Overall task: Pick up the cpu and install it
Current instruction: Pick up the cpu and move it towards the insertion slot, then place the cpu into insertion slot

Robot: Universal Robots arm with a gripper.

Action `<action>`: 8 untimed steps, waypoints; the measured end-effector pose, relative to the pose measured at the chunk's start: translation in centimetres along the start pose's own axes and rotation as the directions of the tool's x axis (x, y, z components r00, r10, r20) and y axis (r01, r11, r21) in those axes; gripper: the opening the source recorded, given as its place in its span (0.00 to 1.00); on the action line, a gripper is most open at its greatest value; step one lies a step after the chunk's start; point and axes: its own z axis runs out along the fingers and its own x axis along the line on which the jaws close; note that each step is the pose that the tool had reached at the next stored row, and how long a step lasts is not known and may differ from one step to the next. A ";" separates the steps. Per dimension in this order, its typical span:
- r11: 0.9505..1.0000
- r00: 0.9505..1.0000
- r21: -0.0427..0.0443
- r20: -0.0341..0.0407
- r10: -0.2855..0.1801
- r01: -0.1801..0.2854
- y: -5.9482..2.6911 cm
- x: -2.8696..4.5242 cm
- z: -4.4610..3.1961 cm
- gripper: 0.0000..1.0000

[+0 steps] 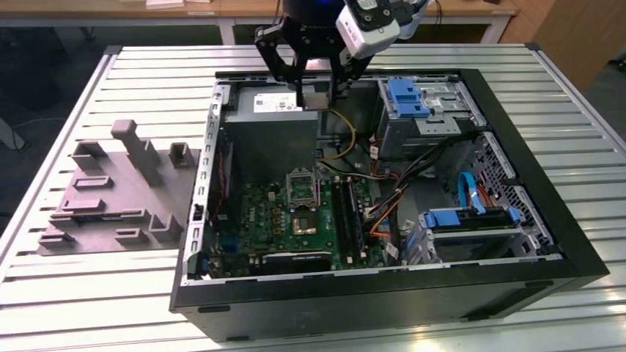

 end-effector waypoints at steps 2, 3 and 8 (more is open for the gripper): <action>1.000 1.000 0.000 0.000 0.000 0.000 -0.01 0.31 0.00 0.47; 1.000 1.000 0.000 0.000 0.000 0.000 -0.01 0.62 0.00 0.47; 1.000 1.000 0.000 0.000 0.000 0.000 -0.01 0.62 -0.01 0.47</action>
